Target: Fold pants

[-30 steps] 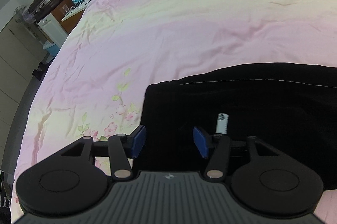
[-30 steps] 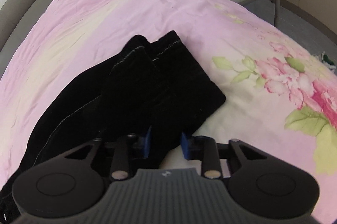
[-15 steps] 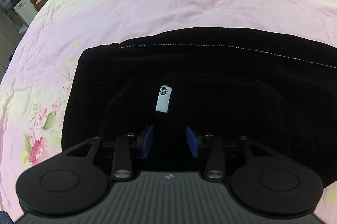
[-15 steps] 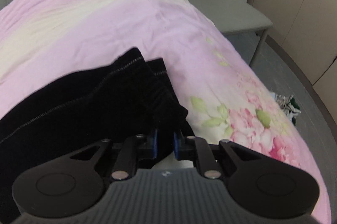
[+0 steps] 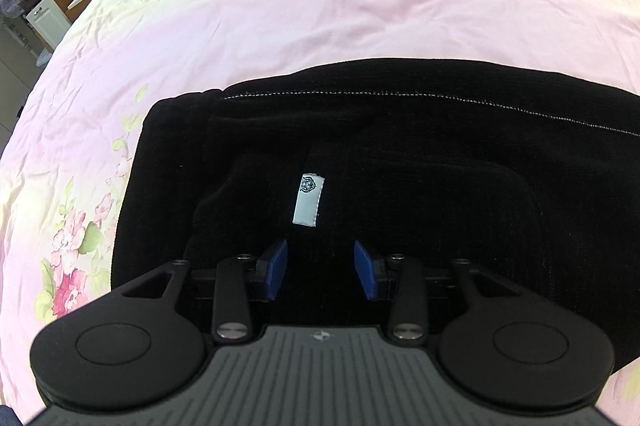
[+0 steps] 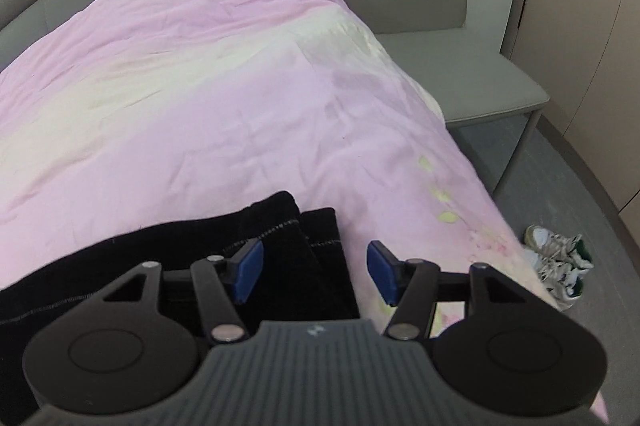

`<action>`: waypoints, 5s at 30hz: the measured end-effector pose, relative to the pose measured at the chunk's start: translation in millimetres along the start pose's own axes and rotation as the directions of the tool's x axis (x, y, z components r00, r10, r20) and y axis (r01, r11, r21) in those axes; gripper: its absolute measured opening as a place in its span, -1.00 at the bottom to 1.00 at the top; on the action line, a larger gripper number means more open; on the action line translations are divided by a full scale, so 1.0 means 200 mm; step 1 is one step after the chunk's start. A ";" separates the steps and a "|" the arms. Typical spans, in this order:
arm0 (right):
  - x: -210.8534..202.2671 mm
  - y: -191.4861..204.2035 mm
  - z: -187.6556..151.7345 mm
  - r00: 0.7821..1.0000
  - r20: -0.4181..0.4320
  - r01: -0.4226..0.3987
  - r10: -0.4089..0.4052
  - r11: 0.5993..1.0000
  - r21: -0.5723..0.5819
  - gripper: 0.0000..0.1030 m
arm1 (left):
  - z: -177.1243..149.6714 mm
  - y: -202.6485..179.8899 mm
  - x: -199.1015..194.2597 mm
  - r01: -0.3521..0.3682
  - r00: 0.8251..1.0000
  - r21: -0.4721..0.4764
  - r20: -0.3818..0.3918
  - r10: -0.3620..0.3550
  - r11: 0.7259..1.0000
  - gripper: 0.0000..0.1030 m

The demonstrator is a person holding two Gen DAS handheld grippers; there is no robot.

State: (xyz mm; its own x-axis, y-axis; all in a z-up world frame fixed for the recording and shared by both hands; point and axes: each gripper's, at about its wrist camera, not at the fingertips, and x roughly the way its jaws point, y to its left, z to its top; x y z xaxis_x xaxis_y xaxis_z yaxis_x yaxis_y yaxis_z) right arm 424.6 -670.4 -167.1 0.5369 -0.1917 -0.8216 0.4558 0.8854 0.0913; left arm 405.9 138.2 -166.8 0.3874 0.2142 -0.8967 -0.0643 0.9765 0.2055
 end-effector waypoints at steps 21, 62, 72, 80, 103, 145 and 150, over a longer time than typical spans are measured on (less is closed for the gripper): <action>0.13 -0.14 0.06 0.965 0.115 0.220 -0.237 0.965 0.142 -1.00 | 0.14 0.10 -0.02 -0.013 0.996 -0.085 0.086 0.020 0.996 -0.12; 0.03 -0.11 -0.39 0.996 0.084 -0.061 0.023 0.877 0.477 -0.33 | -0.48 0.63 0.13 0.323 0.945 -0.816 0.249 -0.213 0.480 0.34; -0.55 0.09 -0.15 0.976 0.204 0.001 -0.079 0.935 0.356 -0.53 | -0.28 0.67 -0.31 0.299 0.954 -0.777 0.244 -0.173 0.555 -0.33; -0.80 -0.11 -0.45 0.991 0.103 0.036 -0.082 0.920 0.389 -0.54 | -0.50 0.80 -0.52 0.266 0.964 -0.739 0.207 -0.167 0.619 -0.33; -0.76 -0.24 -0.77 0.976 -0.006 0.218 -0.220 0.962 0.166 0.29 | -0.75 0.83 -0.46 0.111 0.985 -0.458 -0.069 -0.160 0.882 0.46; -0.28 1.54 -1.00 0.880 -0.352 -0.459 0.318 0.385 -0.800 -1.00 | -0.34 -1.06 -0.28 0.264 0.910 0.724 0.031 -0.413 0.637 -0.89; -0.42 1.53 -0.95 0.902 -0.237 -0.383 0.360 0.417 -0.824 -1.00 | -0.31 -1.01 -0.42 0.218 0.895 0.690 0.141 -0.423 0.690 -0.93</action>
State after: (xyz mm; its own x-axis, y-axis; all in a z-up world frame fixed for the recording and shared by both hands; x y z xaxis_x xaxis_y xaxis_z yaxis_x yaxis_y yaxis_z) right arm 383.9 -304.0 -176.0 0.4804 0.2465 -0.8417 -0.6009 0.7916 -0.1111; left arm 330.4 -75.9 -157.9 0.5034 -0.2246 -0.8343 0.6746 0.7055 0.2171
